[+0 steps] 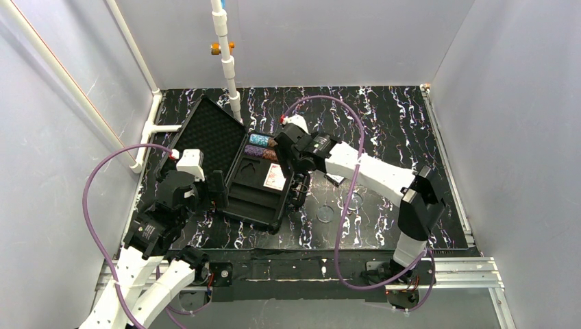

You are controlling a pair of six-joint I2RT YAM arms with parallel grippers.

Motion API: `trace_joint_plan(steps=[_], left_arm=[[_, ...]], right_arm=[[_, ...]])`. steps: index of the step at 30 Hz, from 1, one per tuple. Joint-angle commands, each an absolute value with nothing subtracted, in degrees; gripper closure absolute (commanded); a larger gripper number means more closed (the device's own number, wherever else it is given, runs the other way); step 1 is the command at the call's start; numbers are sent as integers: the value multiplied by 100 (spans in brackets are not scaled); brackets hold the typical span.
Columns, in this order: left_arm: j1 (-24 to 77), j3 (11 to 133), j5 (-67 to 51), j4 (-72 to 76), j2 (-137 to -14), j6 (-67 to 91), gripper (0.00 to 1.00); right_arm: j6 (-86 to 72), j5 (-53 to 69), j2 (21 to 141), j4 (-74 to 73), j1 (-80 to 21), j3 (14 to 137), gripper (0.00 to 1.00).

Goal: Pack up texas hold em set

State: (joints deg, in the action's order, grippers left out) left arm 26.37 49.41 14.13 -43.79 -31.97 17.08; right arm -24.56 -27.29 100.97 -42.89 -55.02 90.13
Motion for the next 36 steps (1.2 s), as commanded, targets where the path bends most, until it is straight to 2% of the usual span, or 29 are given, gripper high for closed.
trace_joint_plan(steps=[1,6,14,36], left_arm=[[2642,4956,1391,-4386,-3115,1661,1],[2645,4948,1372,-4386,-3058,1664,1],[2646,4948,1379,-4428,-3011,1660,1],[2645,4948,1369,-4421,-3066,1635,1]], right_arm=[[-3059,-3116,9792,-4753,-5054,8554,2],[-3594,-2441,9588,-4509,-3934,8151,2],[-4422,-2373,10248,-4723,-3111,8453,2],[-4876,-1969,11368,-4701,-2613,8865,2]])
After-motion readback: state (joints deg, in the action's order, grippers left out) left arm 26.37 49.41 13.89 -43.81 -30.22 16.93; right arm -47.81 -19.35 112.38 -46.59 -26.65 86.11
